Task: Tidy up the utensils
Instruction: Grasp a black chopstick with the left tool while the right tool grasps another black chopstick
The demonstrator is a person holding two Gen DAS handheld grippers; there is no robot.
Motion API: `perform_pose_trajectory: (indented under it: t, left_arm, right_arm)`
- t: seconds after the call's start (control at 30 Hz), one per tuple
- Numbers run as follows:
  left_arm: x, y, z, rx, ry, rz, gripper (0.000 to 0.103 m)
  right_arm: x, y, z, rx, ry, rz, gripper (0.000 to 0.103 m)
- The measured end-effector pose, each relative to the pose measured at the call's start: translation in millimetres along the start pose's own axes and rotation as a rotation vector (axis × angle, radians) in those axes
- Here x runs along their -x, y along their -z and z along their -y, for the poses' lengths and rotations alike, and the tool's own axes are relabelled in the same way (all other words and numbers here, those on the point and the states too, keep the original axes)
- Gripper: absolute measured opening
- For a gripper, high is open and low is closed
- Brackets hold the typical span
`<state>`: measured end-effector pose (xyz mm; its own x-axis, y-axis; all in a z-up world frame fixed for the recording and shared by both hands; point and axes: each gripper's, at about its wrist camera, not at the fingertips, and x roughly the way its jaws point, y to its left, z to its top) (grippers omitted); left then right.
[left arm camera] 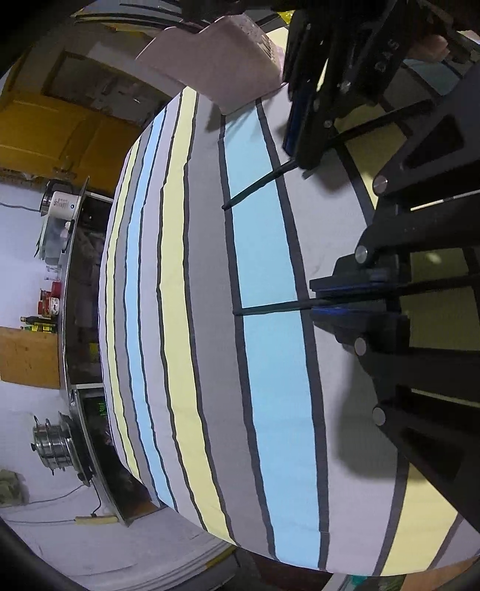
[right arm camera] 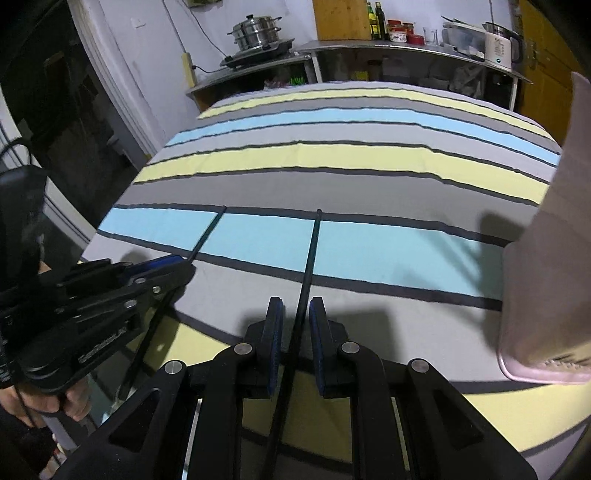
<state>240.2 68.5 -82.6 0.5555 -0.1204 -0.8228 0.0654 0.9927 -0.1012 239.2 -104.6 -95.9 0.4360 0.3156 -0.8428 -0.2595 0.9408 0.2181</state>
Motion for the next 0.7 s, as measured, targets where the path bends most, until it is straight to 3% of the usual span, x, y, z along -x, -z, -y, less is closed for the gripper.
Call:
perform_pose_trajectory:
  t: [0.23, 0.33, 0.7]
  left_arm:
    - [-2, -2, 7, -0.036, -0.036, 0.004, 0.007]
    - [-2, -4, 5, -0.019, -0.032, 0.001, 0.006]
    - [30, -15, 3, 0.020, 0.030, 0.060, 0.005]
  right_arm:
    - [-7, -10, -9, 0.034, 0.065, 0.000, 0.014]
    - [-9, -12, -13, 0.054, 0.103, -0.005, 0.007]
    - [19, -17, -12, 0.042, 0.060, 0.030, 0.006]
